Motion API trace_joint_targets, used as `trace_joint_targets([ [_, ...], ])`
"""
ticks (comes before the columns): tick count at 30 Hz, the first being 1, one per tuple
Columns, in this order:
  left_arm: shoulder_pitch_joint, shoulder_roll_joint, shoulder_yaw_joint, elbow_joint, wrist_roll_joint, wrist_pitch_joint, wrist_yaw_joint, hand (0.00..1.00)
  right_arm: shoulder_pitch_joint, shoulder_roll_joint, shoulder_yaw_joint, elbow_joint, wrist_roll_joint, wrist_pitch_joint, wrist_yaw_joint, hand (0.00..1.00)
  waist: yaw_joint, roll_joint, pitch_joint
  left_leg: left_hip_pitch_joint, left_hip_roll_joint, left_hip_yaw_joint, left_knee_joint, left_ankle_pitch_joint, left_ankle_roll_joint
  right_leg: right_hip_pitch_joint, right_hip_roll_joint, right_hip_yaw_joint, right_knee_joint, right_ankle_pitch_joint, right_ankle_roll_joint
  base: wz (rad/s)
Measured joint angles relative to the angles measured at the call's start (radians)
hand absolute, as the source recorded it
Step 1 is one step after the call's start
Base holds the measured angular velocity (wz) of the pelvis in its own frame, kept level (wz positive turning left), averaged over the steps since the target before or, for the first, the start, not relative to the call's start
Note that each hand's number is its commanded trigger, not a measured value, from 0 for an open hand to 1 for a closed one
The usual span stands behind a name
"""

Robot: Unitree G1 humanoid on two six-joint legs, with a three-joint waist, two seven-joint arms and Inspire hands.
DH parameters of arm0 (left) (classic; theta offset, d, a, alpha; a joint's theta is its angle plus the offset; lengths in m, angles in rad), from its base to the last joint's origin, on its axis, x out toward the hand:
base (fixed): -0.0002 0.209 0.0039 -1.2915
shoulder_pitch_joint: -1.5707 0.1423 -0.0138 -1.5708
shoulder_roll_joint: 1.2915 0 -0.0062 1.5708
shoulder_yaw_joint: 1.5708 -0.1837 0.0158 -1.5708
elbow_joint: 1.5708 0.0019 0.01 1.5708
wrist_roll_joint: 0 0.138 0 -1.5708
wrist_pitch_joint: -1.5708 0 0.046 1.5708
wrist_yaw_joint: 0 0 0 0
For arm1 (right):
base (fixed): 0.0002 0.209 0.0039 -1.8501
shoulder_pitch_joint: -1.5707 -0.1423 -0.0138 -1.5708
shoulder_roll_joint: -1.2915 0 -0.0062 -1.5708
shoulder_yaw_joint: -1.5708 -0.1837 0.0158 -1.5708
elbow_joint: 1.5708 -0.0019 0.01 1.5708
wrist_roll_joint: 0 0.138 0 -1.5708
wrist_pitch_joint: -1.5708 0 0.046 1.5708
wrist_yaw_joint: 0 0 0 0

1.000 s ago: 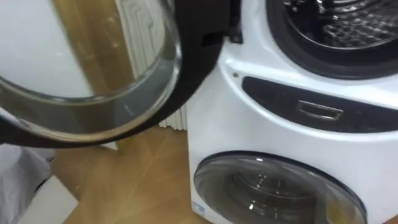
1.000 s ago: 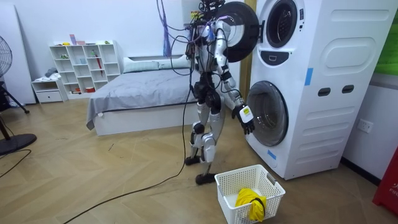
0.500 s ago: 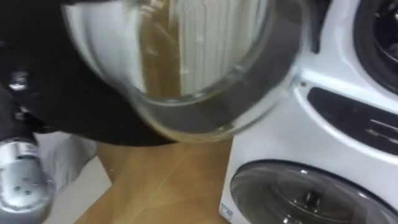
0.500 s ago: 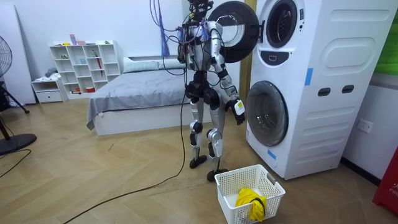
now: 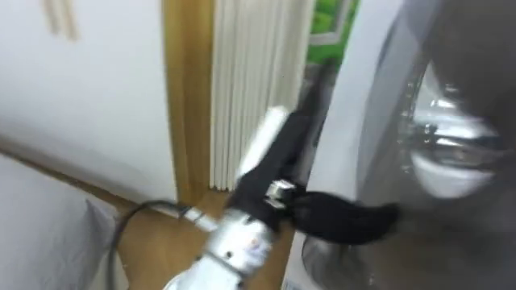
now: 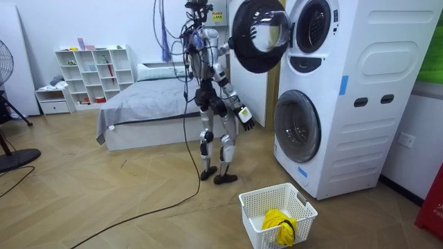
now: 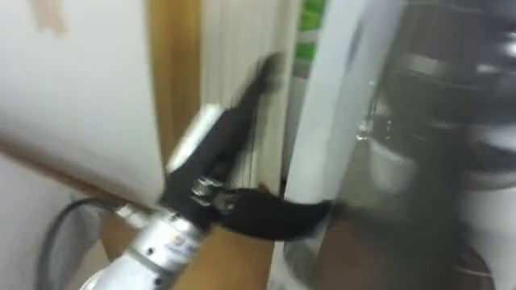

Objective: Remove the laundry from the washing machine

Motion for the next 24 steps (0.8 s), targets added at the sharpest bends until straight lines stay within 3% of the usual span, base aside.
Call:
trace_joint_targets([
  [1, 0.002, 0.018, 0.01, 0.027, -0.022, -0.015, -0.019, 0.0, -0.007, 0.009, 0.015, -0.001, -0.008, -0.005, 0.006, 0.0, -0.013, -0.002, 0.0027, -0.001, -0.006, -0.054, 0.015, 0.0, 0.0, 0.032, 0.001, -0.002, -0.048, 0.012, 0.005, -2.03],
  [2, -0.001, 0.046, 0.019, 0.11, -0.05, -0.024, -0.055, 0.0, -0.012, 0.022, 0.043, -0.003, -0.016, -0.019, 0.008, 0.0, -0.066, -0.013, 0.0142, -0.012, -0.007, -0.124, 0.067, -0.001, -0.016, 0.088, 0.001, 0.011, -0.121, 0.058, 0.013, -0.82],
  [3, 0.002, 0.058, 0.014, 0.176, -0.056, -0.021, -0.083, 0.0, 0.002, 0.02, 0.047, -0.001, -0.015, -0.024, 0.006, 0.0, -0.112, -0.021, 0.0161, -0.01, 0.008, -0.177, 0.043, -0.018, -0.03, 0.107, 0.009, 0.017, -0.153, 0.068, 0.025, -0.58],
  [4, 0.015, 0.079, 0.005, 0.193, -0.053, -0.02, -0.099, 0.0, 0.003, 0.024, 0.045, -0.003, -0.011, -0.023, 0.001, 0.0, -0.126, -0.014, 0.0196, -0.009, 0.005, -0.173, 0.021, -0.024, -0.006, 0.099, 0.019, 0.005, -0.158, 0.073, 0.028, -0.35],
  [5, 0.017, 0.094, -0.004, 0.196, -0.053, -0.02, -0.107, 0.0, 0.003, 0.03, 0.044, -0.004, -0.009, -0.025, 0.001, 0.0, -0.128, -0.02, 0.0228, -0.014, 0.006, -0.166, 0.016, -0.023, -0.005, 0.1, 0.021, -0.001, -0.158, 0.071, 0.029, -0.46],
  [6, 0.019, 0.108, -0.014, 0.2, -0.048, -0.02, -0.124, 0.0, -0.005, 0.031, 0.05, -0.002, -0.007, -0.026, 0.013, 0.0, -0.125, -0.026, 0.0208, -0.025, 0.008, -0.157, 0.005, -0.016, 0.006, 0.11, 0.024, -0.005, -0.165, 0.066, 0.035, -0.25],
  [8, 0.019, 0.113, -0.021, 0.2, -0.044, -0.024, -0.141, 0.0, -0.026, 0.031, 0.051, 0.011, -0.007, -0.033, 0.031, 0.0, -0.131, -0.031, 0.0261, -0.029, 0.005, -0.152, 0.005, -0.007, 0.007, 0.146, 0.025, -0.007, -0.212, 0.064, 0.039, -0.15],
  [9, 0.019, 0.119, -0.026, 0.201, -0.044, -0.03, -0.149, 0.0, -0.036, 0.03, 0.057, 0.029, -0.007, -0.05, 0.04, 0.0, -0.13, -0.036, 0.0324, -0.027, 0.003, -0.145, 0.004, -0.004, 0.0, 0.17, 0.028, -0.008, -0.243, 0.069, 0.042, -0.11],
  [15, 0.026, 0.137, -0.064, 0.216, -0.044, -0.034, -0.158, 0.0, -0.052, 0.029, 0.115, 0.042, -0.007, -0.058, 0.052, 0.0, -0.13, -0.035, 0.0343, -0.006, 0.004, -0.134, -0.039, 0.005, -0.064, 0.187, 0.026, -0.014, -0.27, 0.071, 0.043, -0.01],
  [18, 0.027, 0.138, -0.095, 0.233, -0.049, -0.052, -0.158, 0.0, -0.063, 0.024, 0.116, 0.04, -0.009, -0.059, 0.051, 0.0, -0.136, -0.033, 0.0345, -0.005, 0.008, -0.114, -0.014, 0.009, -0.07, 0.196, 0.026, 0.007, -0.27, 0.062, 0.034, -0.12],
  [19, 0.023, 0.139, -0.105, 0.264, -0.066, -0.074, -0.158, 0.0, -0.076, 0.025, 0.121, 0.04, -0.007, -0.062, 0.045, 0.0, -0.141, -0.064, 0.0515, -0.061, 0.003, -0.091, 0.09, -0.001, -0.083, 0.214, -0.004, 0.08, -0.278, 0.06, 0.034, 0.0],
  [20, 0.019, 0.138, -0.116, 0.277, -0.074, -0.08, -0.158, 0.0, -0.079, 0.025, 0.121, 0.044, -0.008, -0.071, 0.042, 0.0, -0.156, -0.066, 0.0497, -0.099, 0.005, -0.093, 0.105, 0.0, -0.08, 0.214, -0.017, 0.126, -0.281, 0.059, 0.037, 0.6],
  [21, 0.001, 0.133, -0.149, 0.297, -0.073, -0.087, -0.163, 0.0, -0.079, 0.015, 0.113, 0.047, -0.009, -0.079, 0.036, 0.0, -0.19, -0.046, 0.0391, -0.155, 0.037, -0.12, 0.014, 0.033, -0.053, 0.194, -0.023, 0.148, -0.268, 0.046, 0.055, 0.71],
  [22, -0.003, 0.127, -0.181, 0.313, -0.066, -0.095, -0.17, 0.0, -0.074, 0.01, 0.108, 0.053, -0.01, -0.075, 0.038, 0.0, -0.186, -0.044, 0.036, -0.15, 0.029, -0.089, 0.006, 0.064, -0.004, 0.179, -0.033, 0.141, -0.255, 0.024, 0.079, 0.57],
  [24, -0.003, 0.127, -0.217, 0.347, -0.045, -0.108, -0.177, 0.0, -0.068, 0.012, 0.11, 0.052, -0.019, -0.075, 0.058, 0.0, -0.167, -0.043, 0.0359, -0.129, 0.027, -0.078, 0.003, 0.065, -0.003, 0.178, -0.035, 0.103, -0.244, 0.008, 0.077, -0.16],
])
